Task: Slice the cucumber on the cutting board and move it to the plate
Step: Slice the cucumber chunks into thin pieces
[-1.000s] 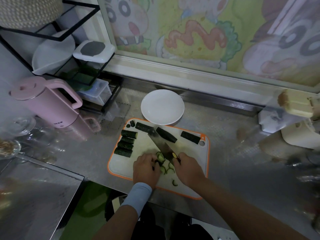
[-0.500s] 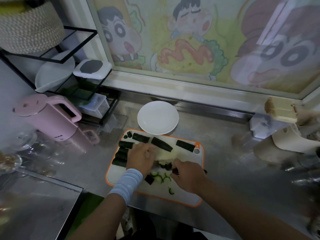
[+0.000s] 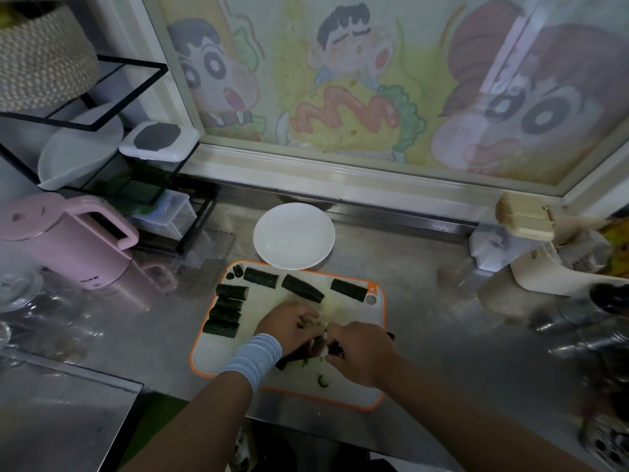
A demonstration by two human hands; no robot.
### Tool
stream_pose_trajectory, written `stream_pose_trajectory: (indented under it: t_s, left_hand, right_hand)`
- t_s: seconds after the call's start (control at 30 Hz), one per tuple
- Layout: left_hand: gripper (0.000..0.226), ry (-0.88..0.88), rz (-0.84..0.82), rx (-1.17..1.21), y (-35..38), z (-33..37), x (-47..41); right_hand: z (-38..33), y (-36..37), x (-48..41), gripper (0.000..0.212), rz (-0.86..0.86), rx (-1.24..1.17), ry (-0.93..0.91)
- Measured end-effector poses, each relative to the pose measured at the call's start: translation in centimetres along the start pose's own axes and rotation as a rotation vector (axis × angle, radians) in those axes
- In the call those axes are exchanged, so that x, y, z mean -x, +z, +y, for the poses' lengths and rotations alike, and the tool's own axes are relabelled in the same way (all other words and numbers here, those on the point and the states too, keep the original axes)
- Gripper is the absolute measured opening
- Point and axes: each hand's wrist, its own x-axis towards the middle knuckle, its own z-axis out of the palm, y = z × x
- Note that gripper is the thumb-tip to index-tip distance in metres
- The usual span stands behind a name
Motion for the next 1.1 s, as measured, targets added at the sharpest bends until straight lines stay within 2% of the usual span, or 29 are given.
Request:
stream_pose_trajectory:
  t_s: [0.07, 0.17, 0.27, 0.33, 0.43, 0.5, 0.57, 0.63, 0.73, 0.83, 0.97, 1.1]
  left_hand:
    - [0.022, -0.017, -0.042, -0.052, 0.0, 0.1, 0.0]
    - [0.018, -0.087, 0.002, -0.078, -0.9, -0.8, -0.5]
    - [0.017, 0.055, 0.038, -0.022, -1.2, -0.8, -0.6]
    - [0.018, 0.13, -0.087, 0.025, -0.9, -0.3, -0.3]
    - [0.023, 0.117, -0.131, -0.145, -0.8, -0.9, -0.5]
    - [0.039, 0.047, -0.117, -0.329, -1.2, -2.2, -0.8]
    - [0.06, -0.012, -0.046, -0.313, -1.9, -3.4, -0.7]
    - [0.066, -0.094, 0.115, -0.109, -2.6, -4.1, -0.2]
    - [0.055, -0.174, 0.383, 0.007, -3.5, -4.3, 1.0]
    - [0.044, -0.264, 0.49, 0.013, -2.8, -4.1, 2.3]
    - [0.024, -0.224, 0.328, -0.038, 0.0, -4.2, 3.4]
    - [0.024, -0.328, 0.139, -0.089, 2.4, -4.6, 4.3]
  right_hand:
    - [-0.2, -0.1, -0.1, 0.028, -0.007, -0.003, -0.002]
    - [-0.2, -0.3, -0.2, 0.027, -0.017, -0.034, 0.008]
    - [-0.3, -0.6, -0.4, 0.026, -0.007, -0.025, -0.011]
    - [-0.5, -0.7, -0.6, 0.026, 0.0, -0.023, -0.018]
    - [-0.6, -0.9, -0.9, 0.025, -0.046, -0.018, -0.016]
    - [-0.5, -1.4, -1.0, 0.026, -0.094, -0.015, 0.002]
    - [-0.2, -2.0, -1.1, 0.026, -0.13, -0.035, 0.051]
    - [0.2, -2.2, -1.2, 0.025, -0.178, -0.094, 0.135]
    - [0.9, -2.0, -1.4, 0.023, -0.226, -0.204, 0.293]
    - [1.9, -1.6, -0.9, 0.02, -0.302, -0.341, 0.413]
    - [3.3, -0.6, 0.7, 0.026, -0.411, -0.35, 0.428]
    - [4.8, 0.7, 2.6, 0.021, -0.562, -0.321, 0.438]
